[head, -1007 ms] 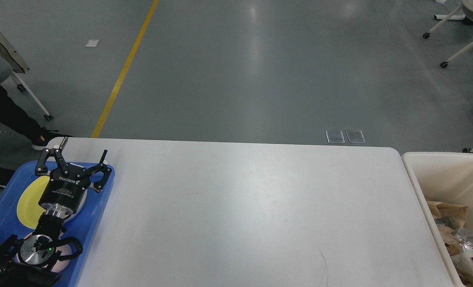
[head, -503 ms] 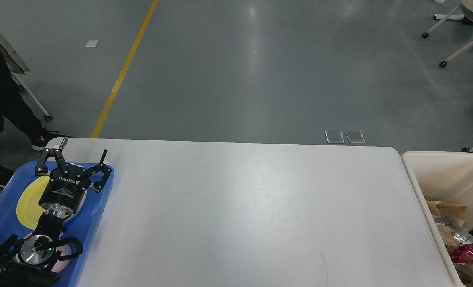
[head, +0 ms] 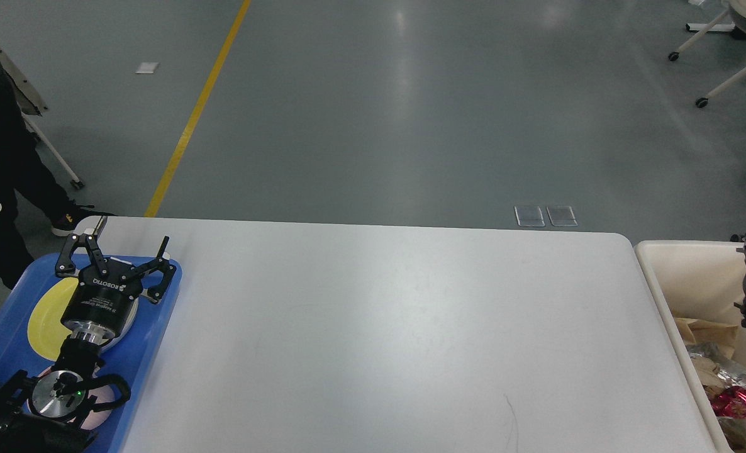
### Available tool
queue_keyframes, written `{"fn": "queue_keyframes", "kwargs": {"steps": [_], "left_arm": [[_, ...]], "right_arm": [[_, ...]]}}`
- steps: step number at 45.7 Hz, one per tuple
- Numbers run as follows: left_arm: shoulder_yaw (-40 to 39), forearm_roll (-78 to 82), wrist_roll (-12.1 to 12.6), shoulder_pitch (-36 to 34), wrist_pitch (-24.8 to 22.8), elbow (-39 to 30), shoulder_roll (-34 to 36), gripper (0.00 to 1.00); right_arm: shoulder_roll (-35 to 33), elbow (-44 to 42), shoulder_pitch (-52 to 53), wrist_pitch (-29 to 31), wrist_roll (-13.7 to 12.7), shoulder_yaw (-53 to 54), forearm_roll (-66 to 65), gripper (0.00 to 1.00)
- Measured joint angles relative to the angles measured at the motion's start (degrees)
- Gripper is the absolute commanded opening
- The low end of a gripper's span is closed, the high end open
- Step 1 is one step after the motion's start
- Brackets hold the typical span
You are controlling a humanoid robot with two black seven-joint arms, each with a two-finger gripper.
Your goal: Tidy desktop
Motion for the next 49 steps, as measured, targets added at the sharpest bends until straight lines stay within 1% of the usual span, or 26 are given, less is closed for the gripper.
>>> {"fn": "queue_keyframes", "kwargs": {"steps": [5,10,12,14,15,18,19,21,22,25,27,30,33,36,49], "left_arm": [[0.0,0.0,0.0,0.0,0.0,0.0,0.0,0.97],[0.0,0.0,0.0,0.0,0.0,0.0,0.0,0.97],[0.0,0.0,0.0,0.0,0.0,0.0,0.0,0.97],[0.0,0.0,0.0,0.0,0.0,0.0,0.0,0.97],[0.0,0.0,0.0,0.0,0.0,0.0,0.0,0.97],[0.0,0.0,0.0,0.0,0.0,0.0,0.0,0.97],[0.0,0.0,0.0,0.0,0.0,0.0,0.0,0.97],[0.0,0.0,0.0,0.0,0.0,0.0,0.0,0.97],[0.0,0.0,0.0,0.0,0.0,0.0,0.0,0.97],[0.0,0.0,0.0,0.0,0.0,0.0,0.0,0.97],[0.0,0.0,0.0,0.0,0.0,0.0,0.0,0.97],[0.0,0.0,0.0,0.0,0.0,0.0,0.0,0.97],[0.0,0.0,0.0,0.0,0.0,0.0,0.0,0.97],[0.0,0.0,0.0,0.0,0.0,0.0,0.0,0.97],[0.0,0.0,0.0,0.0,0.0,0.0,0.0,0.97]], "right_arm": [[-2.5,8.7,-2.7,0.2,0.3,15.9,0.0,1.00],[-2.6,17.2,-10.1,1.8,1.1,33.1,-0.8,1.00],[-2.1,20.5,-13.1,2.7,1.8,38.1,-2.0,1.00],[-0.9,24.3,-16.1,3.6,3.2,42.7,-4.0,1.00],[0.0,25.9,-17.3,3.8,4.3,44.3,-5.1,1.00],[3.3,30.2,-21.3,4.2,9.4,48.4,-9.5,1.00],[5.1,31.6,-23.2,4.3,13.0,49.9,-12.3,1.00],[7.1,32.6,-24.8,4.3,16.8,51.1,-15.2,1.00],[8.4,32.9,-25.6,4.3,19.3,51.9,-17.1,1.00],[12.9,33.4,-27.7,4.0,25.2,54.1,-21.3,1.00],[15.7,33.5,-29.1,3.8,28.0,55.4,-23.4,1.00],[19.2,33.6,-30.8,3.6,30.9,57.1,-25.9,1.00],[21.3,33.5,-31.9,3.5,32.8,57.8,-27.3,1.00],[22.1,33.3,-32.7,3.5,33.7,57.9,-27.7,1.00],[22.6,30.7,-33.1,3.5,34.0,57.8,-27.2,1.00]]}}
